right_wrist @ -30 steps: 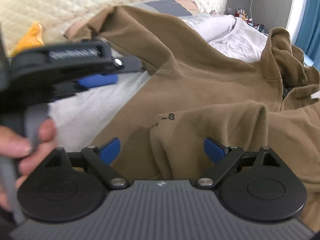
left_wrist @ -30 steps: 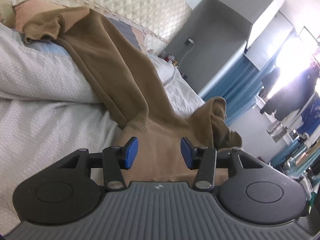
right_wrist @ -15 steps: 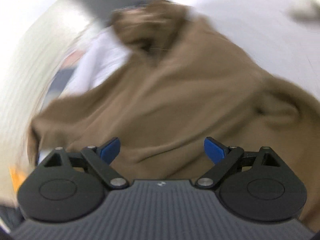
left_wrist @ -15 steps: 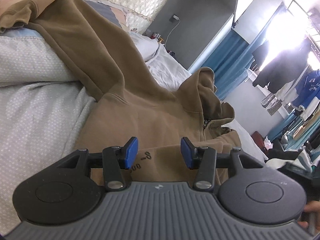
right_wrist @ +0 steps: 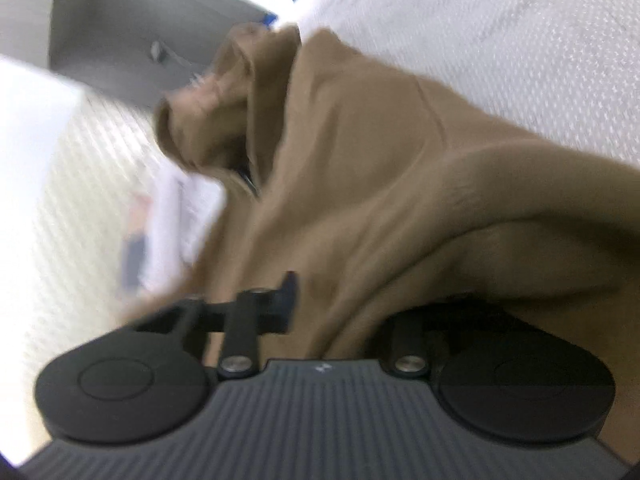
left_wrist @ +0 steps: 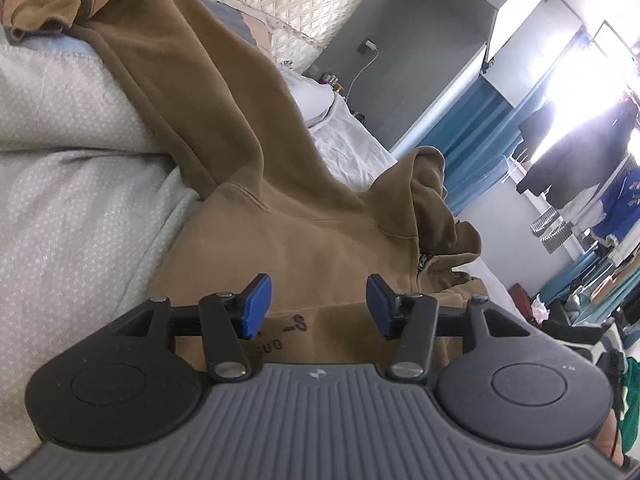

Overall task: Fold large clothes
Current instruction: 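Open the right gripper to release the sleeve on the body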

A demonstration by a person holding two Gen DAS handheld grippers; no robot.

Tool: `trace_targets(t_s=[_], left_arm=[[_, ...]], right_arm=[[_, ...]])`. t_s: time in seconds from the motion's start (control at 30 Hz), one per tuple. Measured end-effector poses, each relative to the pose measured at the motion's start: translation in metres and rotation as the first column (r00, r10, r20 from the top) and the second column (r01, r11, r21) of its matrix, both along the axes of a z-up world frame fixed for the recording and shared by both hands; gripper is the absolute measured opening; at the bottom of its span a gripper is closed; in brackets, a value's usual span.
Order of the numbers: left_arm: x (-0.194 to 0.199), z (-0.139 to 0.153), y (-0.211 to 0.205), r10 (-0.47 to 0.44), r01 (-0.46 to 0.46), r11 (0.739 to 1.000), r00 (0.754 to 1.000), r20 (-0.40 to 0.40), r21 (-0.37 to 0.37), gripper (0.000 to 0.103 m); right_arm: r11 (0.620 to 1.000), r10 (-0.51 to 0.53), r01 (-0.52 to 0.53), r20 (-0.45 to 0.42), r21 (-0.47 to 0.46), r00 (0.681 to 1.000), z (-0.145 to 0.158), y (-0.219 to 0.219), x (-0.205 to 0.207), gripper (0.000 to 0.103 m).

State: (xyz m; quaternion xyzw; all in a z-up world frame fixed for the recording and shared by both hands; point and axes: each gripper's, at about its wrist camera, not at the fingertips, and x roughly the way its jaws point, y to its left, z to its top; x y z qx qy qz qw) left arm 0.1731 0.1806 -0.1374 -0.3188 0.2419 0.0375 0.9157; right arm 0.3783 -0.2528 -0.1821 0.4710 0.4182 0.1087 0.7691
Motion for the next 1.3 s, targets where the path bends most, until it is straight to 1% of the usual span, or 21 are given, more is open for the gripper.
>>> trace_targets(t_s=[0.03, 0.1, 0.17, 0.2, 0.27, 0.33, 0.4, 0.47, 0.57, 0.63, 0.7, 0.77, 0.83, 0.87, 1.0, 1.07, 1.17, 1.2, 1.23, 1.27, 1.3], left_arm=[[0.000, 0.000, -0.001, -0.004, 0.004, 1.000, 1.000, 0.006, -0.002, 0.058], [0.000, 0.001, -0.005, -0.018, 0.017, 1.000, 1.000, 0.013, 0.004, 0.059], [0.000, 0.003, -0.010, -0.032, 0.032, 0.999, 0.999, 0.018, 0.014, 0.059], [0.000, 0.004, -0.012, -0.041, 0.041, 0.999, 0.999, 0.020, 0.018, 0.059], [0.001, 0.005, -0.017, -0.064, 0.064, 0.998, 0.998, 0.021, 0.026, 0.059], [0.002, 0.004, -0.023, -0.085, 0.085, 0.995, 0.996, 0.013, 0.043, 0.059], [0.004, 0.002, -0.029, -0.104, 0.104, 0.992, 0.995, 0.002, 0.066, 0.059], [0.008, -0.001, -0.035, -0.125, 0.126, 0.989, 0.992, -0.016, 0.082, 0.059], [0.012, -0.007, -0.043, -0.155, 0.159, 0.983, 0.987, -0.044, 0.090, 0.059], [0.014, -0.011, -0.049, -0.180, 0.186, 0.977, 0.981, -0.070, 0.101, 0.059], [0.015, -0.013, -0.053, -0.186, 0.196, 0.973, 0.979, -0.088, 0.121, 0.059], [0.015, -0.015, -0.053, -0.180, 0.192, 0.974, 0.978, -0.102, 0.122, 0.059], [0.016, -0.018, -0.052, -0.170, 0.183, 0.977, 0.978, -0.120, 0.107, 0.059], [0.017, -0.019, -0.051, -0.164, 0.178, 0.979, 0.978, -0.131, 0.102, 0.059], [0.017, -0.026, -0.048, -0.143, 0.159, 0.984, 0.972, -0.187, 0.075, 0.059], [0.017, -0.028, -0.049, -0.142, 0.158, 0.985, 0.969, -0.203, 0.065, 0.058], [0.016, -0.030, -0.054, -0.155, 0.174, 0.982, 0.964, -0.216, 0.072, 0.058], [0.015, -0.030, -0.056, -0.160, 0.180, 0.981, 0.962, -0.220, 0.073, 0.058], [0.015, -0.030, -0.058, -0.165, 0.186, 0.980, 0.960, -0.224, 0.074, 0.058], [0.014, -0.030, -0.061, -0.169, 0.191, 0.979, 0.959, -0.229, 0.077, 0.058], [0.013, -0.030, -0.064, -0.169, 0.193, 0.978, 0.957, -0.237, 0.083, 0.058]], right_arm=[[0.999, -0.018, 0.018, 0.009, 0.036, 1.000, 0.002, -0.009, 0.000, 0.019], [0.995, -0.066, 0.062, 0.050, 0.074, 0.997, 0.012, -0.026, -0.001, 0.017], [0.992, -0.116, 0.111, 0.113, 0.054, 0.987, 0.023, -0.044, -0.005, 0.016], [0.988, -0.157, 0.155, 0.146, 0.024, 0.977, 0.030, -0.055, -0.006, 0.016], [0.970, -0.243, 0.244, 0.161, 0.014, 0.957, 0.034, -0.076, -0.012, 0.016], [0.936, -0.351, 0.346, 0.117, 0.060, 0.929, 0.024, -0.103, -0.016, 0.016], [0.907, -0.417, 0.414, 0.026, 0.072, 0.909, 0.007, -0.122, -0.018, 0.016], [0.906, -0.419, 0.421, -0.052, 0.044, 0.906, -0.008, -0.129, -0.019, 0.015], [0.908, -0.418, 0.419, -0.053, 0.003, 0.907, -0.008, -0.124, -0.021, 0.019], [0.916, -0.401, 0.401, -0.047, -0.025, 0.915, 0.001, -0.116, -0.020, 0.023], [0.932, -0.361, 0.359, -0.038, -0.059, 0.932, 0.009, -0.104, -0.018, 0.031], [0.945, -0.314, 0.309, -0.042, -0.106, 0.948, 0.016, -0.091, -0.010, 0.060], [0.954, -0.266, 0.260, -0.022, -0.150, 0.964, 0.028, -0.080, -0.020, 0.071], [0.955, -0.241, 0.236, -0.007, -0.178, 0.971, 0.034, -0.076, -0.028, 0.072], [0.946, -0.121, 0.142, 0.089, -0.292, 0.989, 0.058, -0.053, -0.052, 0.072], [0.941, -0.055, 0.098, 0.139, -0.324, 0.989, 0.064, -0.042, -0.058, 0.071], [0.938, 0.066, -0.005, 0.165, -0.347, 0.984, 0.063, -0.017, -0.049, 0.069], [0.941, 0.103, -0.041, 0.166, -0.337, 0.981, 0.061, -0.014, -0.048, 0.065], [0.939, 0.134, -0.074, 0.161, -0.335, 0.978, 0.056, -0.010, -0.049, 0.055], [0.930, 0.179, -0.118, 0.148, -0.348, 0.973, 0.051, 0.001, -0.046, 0.047], [0.917, 0.217, -0.155, 0.133, -0.366, 0.967, 0.047, 0.010, -0.043, 0.043]])
